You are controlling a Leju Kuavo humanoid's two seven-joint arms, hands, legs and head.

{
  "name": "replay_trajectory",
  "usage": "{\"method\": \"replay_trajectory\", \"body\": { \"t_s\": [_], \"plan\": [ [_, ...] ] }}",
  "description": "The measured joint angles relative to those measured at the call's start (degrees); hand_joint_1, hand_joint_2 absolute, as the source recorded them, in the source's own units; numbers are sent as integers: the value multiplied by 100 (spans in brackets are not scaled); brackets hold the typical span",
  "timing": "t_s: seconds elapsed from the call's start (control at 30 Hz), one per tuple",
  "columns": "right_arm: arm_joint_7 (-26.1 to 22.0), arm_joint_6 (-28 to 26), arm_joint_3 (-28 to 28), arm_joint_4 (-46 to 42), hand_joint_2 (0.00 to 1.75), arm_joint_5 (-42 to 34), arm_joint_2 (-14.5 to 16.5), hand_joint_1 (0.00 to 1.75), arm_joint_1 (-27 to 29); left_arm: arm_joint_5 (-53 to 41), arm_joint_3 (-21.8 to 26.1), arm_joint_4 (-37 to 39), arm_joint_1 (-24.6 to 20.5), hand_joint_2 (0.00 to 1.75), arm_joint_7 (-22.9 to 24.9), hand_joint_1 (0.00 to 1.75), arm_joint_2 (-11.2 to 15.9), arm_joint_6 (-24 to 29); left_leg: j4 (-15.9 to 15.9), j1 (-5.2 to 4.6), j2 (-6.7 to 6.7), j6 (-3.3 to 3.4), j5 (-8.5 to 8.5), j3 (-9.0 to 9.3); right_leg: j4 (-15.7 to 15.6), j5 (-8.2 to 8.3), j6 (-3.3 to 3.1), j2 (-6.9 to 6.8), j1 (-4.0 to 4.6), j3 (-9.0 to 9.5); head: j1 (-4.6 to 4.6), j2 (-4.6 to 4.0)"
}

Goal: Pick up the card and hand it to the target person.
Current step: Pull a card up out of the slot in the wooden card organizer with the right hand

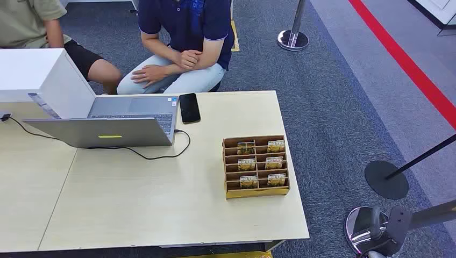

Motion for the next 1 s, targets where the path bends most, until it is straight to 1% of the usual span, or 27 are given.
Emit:
{"method": "replay_trajectory", "body": {
  "t_s": [0.07, 0.1, 0.17, 0.23, 0.37, 0.57, 0.63, 0.83, 1.0],
  "plan": [
    [246, 0, 37, -212, 175, 374, 21, 0, -7, -2, -1, 0, -1, 0, -9, 0, 0, -7, -1, 0, 1, 0, 0, 1, -1, 1, 0, 1, 0, 0, 0, 0],
    [455, 0, 104, -390, 175, 666, 19, 0, -18, -8, -7, 1, -1, 0, -11, 0, 0, -12, -1, 0, 2, 0, 1, 2, -2, 1, -1, 2, 1, 1, 0, 0],
    [767, 8, 406, -745, 175, 953, -64, 0, -67, -19, -19, 1, -2, 0, -3, 0, -1, -19, -3, 1, 3, 0, 1, 3, -3, 3, -2, 5, 1, 2, 0, 0],
    [957, 26, 744, -999, 175, 1098, -171, 0, -160, -18, -19, 1, -2, 0, 1, 0, 0, -19, -4, 1, 4, -1, 2, 4, -5, 4, -3, 7, 2, 3, 0, 0],
    [1292, 48, 1252, -1398, 175, 1526, -315, 0, -326, -37, -45, 4, -4, 0, 37, 0, 7, -18, -5, 1, 5, -1, 2, 5, -6, 4, -3, 8, 2, 3, 0, 0],
    [2330, 254, 2047, -1941, 175, 2862, -510, 0, -637, -82, -81, 2, -6, 0, 108, 0, 10, -13, 0, 2, 2, -1, 0, 0, -3, 3, -2, 4, 2, 0, 0, 0],
    [2567, 388, 2242, -2064, 175, 3186, -521, 0, -734, -88, -80, 0, -5, 0, 103, 0, 11, -15, -1, 2, 4, -1, 1, 2, -4, 4, -3, 6, 3, 1, 0, 0],
    [2964, 745, 2666, -2387, 175, 3763, -533, 0, -961, -111, -104, 2, -7, 0, 112, 0, 21, -23, -3, 3, 4, -1, 2, 3, -5, 5, -4, 7, 3, 2, 0, 0],
    [3152, 930, 2874, -2567, 175, 4044, -512, 0, -1087, -125, -123, 6, -7, 0, 151, 0, 26, -28, -1, 1, 2, -1, 1, 0, -2, 2, -1, 3, 1, 0, 0, 0]
  ]
}}
